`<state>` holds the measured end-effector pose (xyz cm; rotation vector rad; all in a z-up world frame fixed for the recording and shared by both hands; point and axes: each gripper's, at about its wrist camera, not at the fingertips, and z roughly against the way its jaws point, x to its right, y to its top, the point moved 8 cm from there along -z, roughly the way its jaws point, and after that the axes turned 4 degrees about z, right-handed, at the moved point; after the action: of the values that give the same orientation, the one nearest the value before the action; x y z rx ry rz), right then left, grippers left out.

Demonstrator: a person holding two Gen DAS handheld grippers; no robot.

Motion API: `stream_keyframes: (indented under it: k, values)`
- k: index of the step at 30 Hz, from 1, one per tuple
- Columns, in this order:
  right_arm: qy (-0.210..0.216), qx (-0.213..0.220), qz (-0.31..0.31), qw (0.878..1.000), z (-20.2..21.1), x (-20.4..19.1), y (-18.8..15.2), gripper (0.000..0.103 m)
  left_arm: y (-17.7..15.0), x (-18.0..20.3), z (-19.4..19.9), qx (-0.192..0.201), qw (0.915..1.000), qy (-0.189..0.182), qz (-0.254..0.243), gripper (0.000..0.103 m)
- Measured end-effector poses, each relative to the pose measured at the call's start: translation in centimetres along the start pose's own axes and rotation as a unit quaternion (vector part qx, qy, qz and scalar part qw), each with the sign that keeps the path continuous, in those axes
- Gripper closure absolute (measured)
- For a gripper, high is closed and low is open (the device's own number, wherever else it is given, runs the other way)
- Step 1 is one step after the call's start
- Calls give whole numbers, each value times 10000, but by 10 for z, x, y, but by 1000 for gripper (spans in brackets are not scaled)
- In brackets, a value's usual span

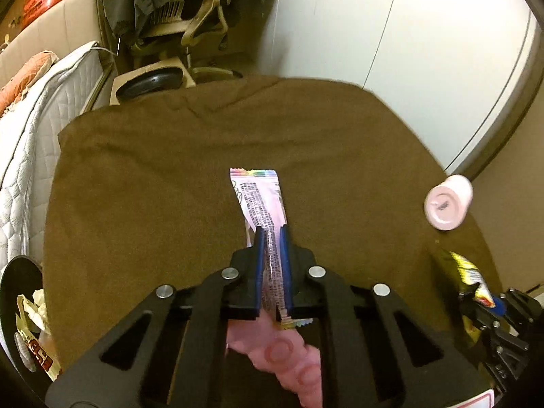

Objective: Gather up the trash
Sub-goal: 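Grasp the pink stick wrapper with the left tool while the right tool holds the yellow wrapper, then carry the pink stick wrapper and yellow wrapper over the bin with both tools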

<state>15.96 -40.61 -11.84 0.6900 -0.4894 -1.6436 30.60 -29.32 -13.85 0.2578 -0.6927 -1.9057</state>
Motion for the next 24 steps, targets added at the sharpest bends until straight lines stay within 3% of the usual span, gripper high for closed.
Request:
stream_keyframes:
  k: [12, 24]
  values:
    - [43, 221, 163, 9996, 29, -18, 5, 86, -4, 8, 80, 540, 9975, -462, -16, 95]
    - [29, 397, 510, 9979, 58, -51, 19, 86, -32, -6, 133, 759, 9939, -800, 64, 95]
